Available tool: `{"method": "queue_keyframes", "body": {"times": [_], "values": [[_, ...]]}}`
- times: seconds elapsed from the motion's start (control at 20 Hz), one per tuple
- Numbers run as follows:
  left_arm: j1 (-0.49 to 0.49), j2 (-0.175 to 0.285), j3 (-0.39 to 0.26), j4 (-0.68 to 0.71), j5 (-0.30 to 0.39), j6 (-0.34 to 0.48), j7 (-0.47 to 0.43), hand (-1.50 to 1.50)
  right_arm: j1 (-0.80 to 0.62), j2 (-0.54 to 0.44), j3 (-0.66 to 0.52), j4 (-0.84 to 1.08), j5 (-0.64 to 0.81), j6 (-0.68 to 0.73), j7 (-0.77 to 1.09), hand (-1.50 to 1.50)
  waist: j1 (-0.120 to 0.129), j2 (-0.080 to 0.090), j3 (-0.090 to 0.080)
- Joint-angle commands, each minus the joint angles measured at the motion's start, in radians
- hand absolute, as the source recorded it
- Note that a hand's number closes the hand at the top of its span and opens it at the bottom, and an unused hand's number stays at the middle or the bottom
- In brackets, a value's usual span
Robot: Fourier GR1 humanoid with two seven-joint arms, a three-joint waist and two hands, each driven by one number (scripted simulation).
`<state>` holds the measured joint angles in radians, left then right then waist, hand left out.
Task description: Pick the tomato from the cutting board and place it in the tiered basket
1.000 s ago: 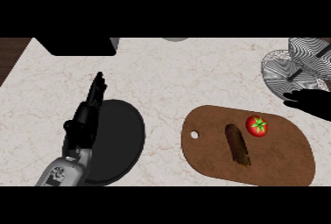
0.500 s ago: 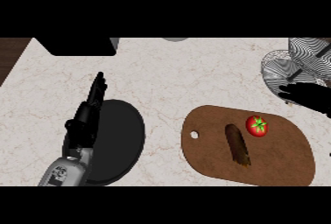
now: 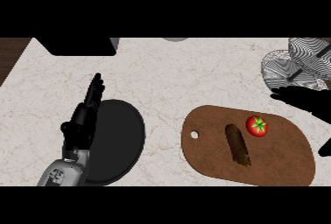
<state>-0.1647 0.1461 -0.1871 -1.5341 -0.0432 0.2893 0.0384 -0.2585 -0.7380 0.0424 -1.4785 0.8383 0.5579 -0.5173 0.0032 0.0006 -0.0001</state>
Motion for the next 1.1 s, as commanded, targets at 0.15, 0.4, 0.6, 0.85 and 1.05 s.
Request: {"method": "queue_keyframes", "body": {"times": [0.15, 0.4, 0.6, 0.85, 1.05], "values": [[-0.04, -0.023, 0.031, 0.018, -0.025, -0.023, 0.022, 0.0, 0.002, 0.066, 0.02, 0.03, 0.047, 0.0, -0.045, -1.5, -0.004, 0.0, 0.0], [0.025, -0.005, 0.056, -0.032, -0.012, -0.059, 0.016, 0.0, 0.031, 0.051, 0.005, 0.005, 0.044, 0.025, -0.065, -1.5, -0.004, -0.001, 0.0], [0.083, -0.02, 0.022, -0.053, -0.045, -0.06, -0.028, 0.0, -0.058, 0.115, 0.045, 0.081, 0.056, 0.039, -0.021, -1.5, 0.004, -0.001, 0.0], [-0.01, -0.071, 0.051, 0.072, -0.069, -0.038, -0.046, 0.0, -0.044, 0.144, 0.061, 0.074, 0.095, 0.027, -0.008, -1.5, -0.003, 0.0, 0.0], [0.019, -0.099, 0.029, -0.011, -0.091, -0.026, 0.01, 0.0, -0.072, 0.15, 0.046, 0.143, 0.123, 0.021, -0.047, -1.5, -0.001, 0.0, 0.0]]}}
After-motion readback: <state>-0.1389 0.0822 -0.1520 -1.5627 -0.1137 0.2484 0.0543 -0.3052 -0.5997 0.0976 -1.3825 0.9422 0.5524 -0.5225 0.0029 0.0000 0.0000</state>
